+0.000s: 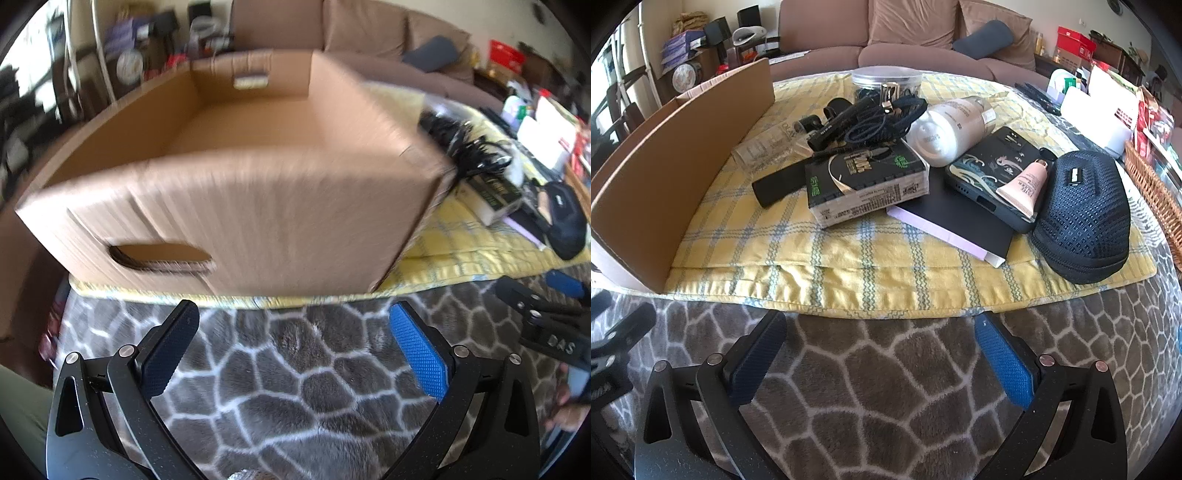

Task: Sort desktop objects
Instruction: 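Move both tools over the pile of items on the table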

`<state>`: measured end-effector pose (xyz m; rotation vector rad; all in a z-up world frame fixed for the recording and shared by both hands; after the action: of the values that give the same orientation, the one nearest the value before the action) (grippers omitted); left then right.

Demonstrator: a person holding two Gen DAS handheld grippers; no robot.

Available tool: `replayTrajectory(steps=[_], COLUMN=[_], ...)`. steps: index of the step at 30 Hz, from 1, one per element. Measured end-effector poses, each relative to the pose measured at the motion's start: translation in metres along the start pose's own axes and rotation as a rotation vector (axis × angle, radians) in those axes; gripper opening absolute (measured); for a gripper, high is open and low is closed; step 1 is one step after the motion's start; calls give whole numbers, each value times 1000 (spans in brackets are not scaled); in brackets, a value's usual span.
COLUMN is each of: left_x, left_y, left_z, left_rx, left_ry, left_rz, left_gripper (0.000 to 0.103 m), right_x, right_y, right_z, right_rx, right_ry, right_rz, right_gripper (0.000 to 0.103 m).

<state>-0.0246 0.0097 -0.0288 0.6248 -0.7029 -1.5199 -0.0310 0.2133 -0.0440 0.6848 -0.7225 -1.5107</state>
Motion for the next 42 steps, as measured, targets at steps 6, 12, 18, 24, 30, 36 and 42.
replayTrajectory(steps=[6,12,18,24,30,36,42], left_x=[-6,-24,-59,-106,-145,-174,-186], left_y=[37,73,89,75,46,14,-21], left_z=[17,49,82,110,111,103,99], left_rx=[-71,-144,-176,-170,-151,-111,-62], left_ry=[-48,-141,-226,-271,-331,-410,-424], left_rz=[-61,-162,-263,-340,-367,-391,-396], left_gripper=[103,103,103,103,102,76,76], right_x=[2,-18,-74,-138,-148,-126,-109], right_y=[26,74,115,123,112,85,44], right_z=[14,47,83,101,109,123,133], right_rx=[-68,-167,-228,-207,-196,-170,-104], right_ry=[18,17,-31,-120,-166,-166,-210], right_rz=[25,41,-13,-78,-19,69,159], right_gripper=[103,103,103,103,103,102,92])
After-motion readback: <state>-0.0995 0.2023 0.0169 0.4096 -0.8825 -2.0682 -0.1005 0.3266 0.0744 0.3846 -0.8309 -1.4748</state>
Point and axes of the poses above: each gripper's, at about its wrist camera, not at the fingertips, and y roughly against the way its jaws point, x to its left, z to its top, the point moved 8 cm from there along -y, roughly the way its jaws point, and after that the axes turned 3 degrees about -x, right-handed, at the moved point
